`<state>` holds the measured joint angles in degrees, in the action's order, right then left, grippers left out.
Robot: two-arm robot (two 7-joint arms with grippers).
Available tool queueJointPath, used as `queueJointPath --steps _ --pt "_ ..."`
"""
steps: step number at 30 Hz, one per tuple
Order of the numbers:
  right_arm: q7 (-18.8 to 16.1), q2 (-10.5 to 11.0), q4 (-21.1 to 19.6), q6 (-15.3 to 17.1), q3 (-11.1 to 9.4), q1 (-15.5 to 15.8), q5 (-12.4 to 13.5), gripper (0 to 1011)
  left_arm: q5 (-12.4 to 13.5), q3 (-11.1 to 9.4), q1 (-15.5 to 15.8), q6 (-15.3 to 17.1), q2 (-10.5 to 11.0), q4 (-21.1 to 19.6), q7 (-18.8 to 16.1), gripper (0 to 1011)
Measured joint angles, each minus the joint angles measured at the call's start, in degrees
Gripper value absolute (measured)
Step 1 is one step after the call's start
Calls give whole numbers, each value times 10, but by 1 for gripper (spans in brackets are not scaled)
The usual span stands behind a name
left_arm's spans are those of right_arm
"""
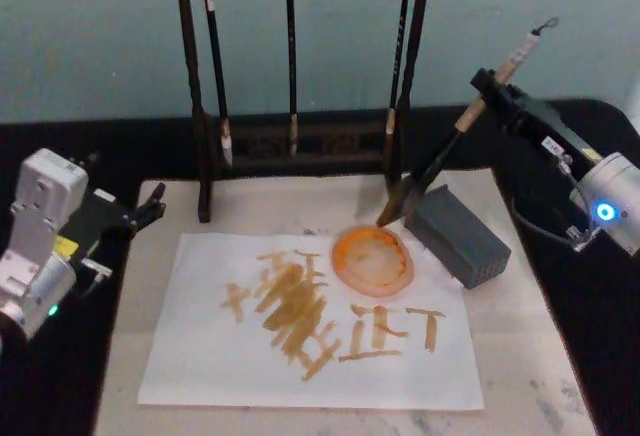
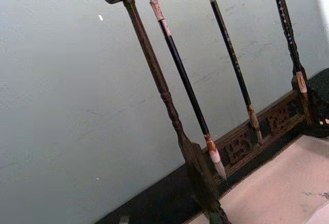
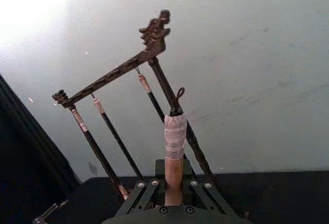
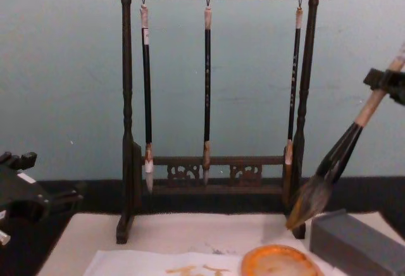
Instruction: Pick up the brush from the inkstone, write on the paper, then place the brush back to its original position.
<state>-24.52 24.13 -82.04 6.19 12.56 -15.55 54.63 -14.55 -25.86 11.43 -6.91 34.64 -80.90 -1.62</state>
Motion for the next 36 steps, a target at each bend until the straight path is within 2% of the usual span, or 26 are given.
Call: queueJointPath --steps 7,18,36 --pt "-5 -9 38 16 8 -19 32 177 0 0 0 0 0 0 0 1009" --pt "-3 -16 64 31 14 -25 73 177 0 0 0 0 0 0 0 1010" --pt "5 -21 102 41 32 -37 117 177 0 0 0 0 0 0 0 1010"
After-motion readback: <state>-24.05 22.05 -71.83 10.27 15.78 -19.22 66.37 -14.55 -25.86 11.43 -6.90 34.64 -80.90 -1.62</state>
